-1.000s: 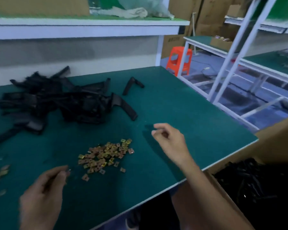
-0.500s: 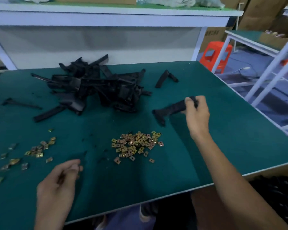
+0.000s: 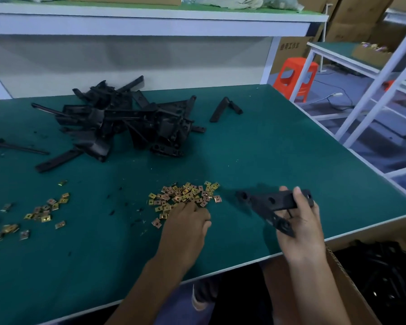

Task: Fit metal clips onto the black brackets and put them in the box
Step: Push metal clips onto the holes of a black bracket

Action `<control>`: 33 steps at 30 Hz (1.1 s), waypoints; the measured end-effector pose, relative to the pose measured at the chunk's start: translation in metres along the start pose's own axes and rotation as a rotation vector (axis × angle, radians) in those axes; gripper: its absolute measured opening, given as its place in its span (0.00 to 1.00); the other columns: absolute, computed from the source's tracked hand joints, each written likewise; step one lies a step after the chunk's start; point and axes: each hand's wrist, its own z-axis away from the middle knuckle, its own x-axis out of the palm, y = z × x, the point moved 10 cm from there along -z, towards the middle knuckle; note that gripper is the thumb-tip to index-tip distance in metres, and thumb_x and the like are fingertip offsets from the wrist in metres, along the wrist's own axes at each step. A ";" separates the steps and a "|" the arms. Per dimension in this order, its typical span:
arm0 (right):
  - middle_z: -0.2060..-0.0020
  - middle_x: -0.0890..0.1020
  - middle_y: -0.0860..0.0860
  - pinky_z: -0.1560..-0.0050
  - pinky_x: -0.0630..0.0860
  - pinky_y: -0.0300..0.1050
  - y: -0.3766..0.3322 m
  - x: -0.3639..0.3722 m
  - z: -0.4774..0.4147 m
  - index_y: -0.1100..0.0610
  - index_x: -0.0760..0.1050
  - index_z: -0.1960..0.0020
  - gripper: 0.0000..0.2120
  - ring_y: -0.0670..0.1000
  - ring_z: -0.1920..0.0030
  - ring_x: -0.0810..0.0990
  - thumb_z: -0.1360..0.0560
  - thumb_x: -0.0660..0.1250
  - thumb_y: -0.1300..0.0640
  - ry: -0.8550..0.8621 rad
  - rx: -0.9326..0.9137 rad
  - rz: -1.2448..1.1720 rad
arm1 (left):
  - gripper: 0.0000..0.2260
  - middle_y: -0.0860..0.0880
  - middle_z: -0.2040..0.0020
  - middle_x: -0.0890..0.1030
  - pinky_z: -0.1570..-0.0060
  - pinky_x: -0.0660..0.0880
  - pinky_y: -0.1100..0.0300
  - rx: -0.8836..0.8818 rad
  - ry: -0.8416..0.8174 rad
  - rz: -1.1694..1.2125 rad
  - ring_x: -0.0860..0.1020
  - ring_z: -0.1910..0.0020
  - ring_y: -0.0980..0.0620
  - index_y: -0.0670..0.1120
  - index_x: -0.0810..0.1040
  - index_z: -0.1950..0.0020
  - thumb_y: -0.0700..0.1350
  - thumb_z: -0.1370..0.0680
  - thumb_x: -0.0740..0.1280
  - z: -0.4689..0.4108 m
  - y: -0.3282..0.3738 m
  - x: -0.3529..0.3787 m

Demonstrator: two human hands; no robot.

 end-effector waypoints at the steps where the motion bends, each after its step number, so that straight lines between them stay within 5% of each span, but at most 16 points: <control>1: 0.49 0.84 0.53 0.38 0.77 0.51 0.002 0.000 0.002 0.50 0.73 0.49 0.06 0.50 0.44 0.83 0.21 0.70 0.56 0.005 0.013 0.011 | 0.05 0.56 0.51 0.75 0.46 0.64 0.60 -0.003 -0.003 0.016 0.69 0.48 0.53 0.53 0.77 0.49 0.52 0.18 0.64 0.002 -0.002 -0.001; 4: 0.58 0.81 0.49 0.53 0.79 0.43 0.013 0.010 0.007 0.51 0.77 0.51 0.07 0.46 0.60 0.80 0.24 0.73 0.51 0.024 0.099 0.057 | 0.06 0.57 0.53 0.73 0.46 0.67 0.59 -0.013 -0.020 0.056 0.68 0.50 0.54 0.53 0.71 0.52 0.52 0.18 0.64 0.009 -0.005 -0.005; 7: 0.64 0.79 0.45 0.70 0.77 0.35 0.022 0.027 0.010 0.49 0.82 0.56 0.09 0.42 0.71 0.79 0.22 0.69 0.45 0.028 0.125 -0.015 | 0.02 0.59 0.54 0.79 0.55 0.71 0.68 -0.178 -0.002 0.449 0.76 0.52 0.61 0.53 0.75 0.48 0.50 0.18 0.66 0.026 -0.017 -0.016; 9: 0.56 0.82 0.45 0.62 0.80 0.38 0.027 0.037 0.011 0.46 0.81 0.49 0.13 0.43 0.63 0.83 0.19 0.62 0.40 -0.023 0.098 -0.009 | 0.03 0.61 0.56 0.83 0.58 0.71 0.73 -0.307 0.007 0.736 0.78 0.54 0.66 0.56 0.80 0.47 0.49 0.19 0.67 0.039 -0.026 -0.017; 12: 0.44 0.84 0.48 0.39 0.77 0.49 0.037 0.057 0.019 0.45 0.78 0.39 0.18 0.50 0.44 0.82 0.18 0.57 0.37 -0.140 0.055 0.037 | 0.07 0.58 0.64 0.80 0.63 0.71 0.67 -0.456 -0.110 1.111 0.76 0.66 0.59 0.53 0.84 0.47 0.47 0.18 0.65 0.056 -0.023 -0.002; 15: 0.45 0.86 0.50 0.42 0.80 0.44 0.045 0.075 0.035 0.48 0.80 0.38 0.19 0.50 0.43 0.83 0.21 0.61 0.39 -0.225 -0.007 0.080 | 0.11 0.50 0.65 0.74 0.64 0.68 0.60 -0.563 -0.188 1.379 0.70 0.69 0.55 0.48 0.83 0.58 0.46 0.18 0.65 0.061 -0.013 0.005; 18: 0.47 0.86 0.52 0.42 0.80 0.42 0.055 0.088 0.051 0.51 0.85 0.44 0.14 0.49 0.43 0.84 0.24 0.66 0.49 -0.391 -0.025 0.139 | 0.17 0.52 0.68 0.72 0.67 0.68 0.63 -0.567 -0.110 1.390 0.69 0.70 0.57 0.51 0.83 0.64 0.43 0.17 0.64 0.055 -0.022 -0.005; 21: 0.45 0.86 0.56 0.49 0.81 0.41 0.067 0.089 0.056 0.53 0.83 0.39 0.16 0.51 0.48 0.85 0.27 0.70 0.55 -0.488 0.015 0.275 | 0.15 0.53 0.69 0.72 0.67 0.70 0.64 -0.473 -0.040 1.238 0.70 0.70 0.57 0.50 0.84 0.60 0.43 0.17 0.64 0.049 -0.032 -0.018; 24: 0.48 0.86 0.58 0.55 0.82 0.42 0.078 0.082 0.054 0.53 0.82 0.38 0.17 0.53 0.56 0.86 0.26 0.70 0.55 -0.458 0.090 0.261 | 0.07 0.52 0.66 0.77 0.66 0.75 0.65 -0.523 0.090 1.290 0.74 0.68 0.58 0.46 0.85 0.54 0.41 0.20 0.68 0.052 -0.054 -0.023; 30: 0.41 0.84 0.62 0.48 0.82 0.44 0.108 0.074 0.056 0.57 0.76 0.33 0.20 0.56 0.48 0.86 0.25 0.69 0.58 -0.338 0.143 0.051 | 0.07 0.46 0.65 0.80 0.68 0.76 0.62 -0.522 0.144 1.325 0.77 0.68 0.53 0.43 0.79 0.54 0.43 0.18 0.65 0.059 -0.067 -0.027; 33: 0.45 0.85 0.61 0.47 0.82 0.45 0.110 0.074 0.055 0.57 0.75 0.39 0.16 0.57 0.48 0.85 0.25 0.70 0.60 -0.334 0.085 0.077 | 0.05 0.46 0.65 0.79 0.68 0.76 0.62 -0.512 0.169 1.355 0.76 0.68 0.53 0.45 0.80 0.54 0.43 0.19 0.67 0.063 -0.066 -0.028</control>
